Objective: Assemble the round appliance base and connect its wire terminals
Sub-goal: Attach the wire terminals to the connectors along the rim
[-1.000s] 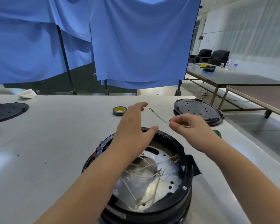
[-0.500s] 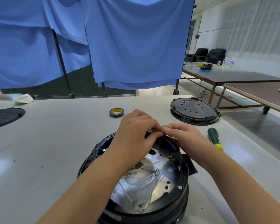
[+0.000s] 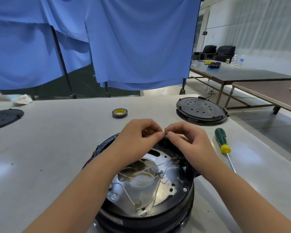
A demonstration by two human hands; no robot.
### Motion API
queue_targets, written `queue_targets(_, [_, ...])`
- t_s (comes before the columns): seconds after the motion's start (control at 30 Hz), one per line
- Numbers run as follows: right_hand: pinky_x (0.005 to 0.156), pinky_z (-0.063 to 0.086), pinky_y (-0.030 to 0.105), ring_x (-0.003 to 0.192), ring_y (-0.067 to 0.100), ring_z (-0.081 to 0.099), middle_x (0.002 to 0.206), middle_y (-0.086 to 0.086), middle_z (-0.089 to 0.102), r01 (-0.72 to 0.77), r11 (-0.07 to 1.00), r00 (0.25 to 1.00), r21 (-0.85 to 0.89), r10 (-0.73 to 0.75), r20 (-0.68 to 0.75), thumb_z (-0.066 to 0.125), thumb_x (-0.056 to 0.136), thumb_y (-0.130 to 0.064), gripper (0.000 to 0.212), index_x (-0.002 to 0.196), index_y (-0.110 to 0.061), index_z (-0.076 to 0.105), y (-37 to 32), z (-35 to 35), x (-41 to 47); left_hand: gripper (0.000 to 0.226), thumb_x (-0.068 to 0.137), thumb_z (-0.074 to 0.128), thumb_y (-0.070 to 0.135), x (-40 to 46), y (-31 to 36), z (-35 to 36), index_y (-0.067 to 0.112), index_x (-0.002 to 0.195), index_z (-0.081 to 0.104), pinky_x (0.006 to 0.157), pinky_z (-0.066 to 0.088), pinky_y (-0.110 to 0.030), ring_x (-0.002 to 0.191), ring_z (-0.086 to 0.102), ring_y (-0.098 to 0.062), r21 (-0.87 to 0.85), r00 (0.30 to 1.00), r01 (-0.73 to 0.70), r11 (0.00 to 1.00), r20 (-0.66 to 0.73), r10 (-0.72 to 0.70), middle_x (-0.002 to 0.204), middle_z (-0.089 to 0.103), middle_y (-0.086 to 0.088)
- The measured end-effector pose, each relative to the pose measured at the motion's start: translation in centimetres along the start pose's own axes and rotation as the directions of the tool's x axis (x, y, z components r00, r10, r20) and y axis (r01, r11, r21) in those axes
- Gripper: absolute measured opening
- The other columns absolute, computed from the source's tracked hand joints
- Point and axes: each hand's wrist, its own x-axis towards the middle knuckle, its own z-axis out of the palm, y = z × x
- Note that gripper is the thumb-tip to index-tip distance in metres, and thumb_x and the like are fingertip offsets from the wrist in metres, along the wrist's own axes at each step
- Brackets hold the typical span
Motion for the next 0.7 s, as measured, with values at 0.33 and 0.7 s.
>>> queue_targets(0.33, [0.092,0.052,0.042,0.093,0.02,0.068,0.089,-0.002,0.069,-0.023,0.998,0.997,-0.064,0.018,-0.069,0.069,0.083,-0.005,0.011,0.078,-0.015,0.069,0.65,0.41,0.02,0.012,0.088,0.065,0.024,0.03,-0.08,-0.04,0.034,0.086,0.07,0.078,0.056,-0.023,0.083,0.067,-0.002,0.049,1.0,-0.005,0.999,0.025,0.004,0.083,0.072,0.013])
queue_targets(0.7, [0.086,0.053,0.036,0.087,0.006,0.064,0.092,0.003,0.066,-0.205,0.978,0.975,0.033,0.207,-0.085,0.046,0.096,-0.01,0.023,0.091,-0.018,0.067,0.52,0.42,0.44,0.019,0.09,0.06,0.017,-0.57,0.06,0.85,0.034,0.085,0.067,0.061,0.046,-0.011,0.071,0.062,-0.004,0.153,0.965,0.025,0.988,0.254,-0.064,0.078,0.07,0.006])
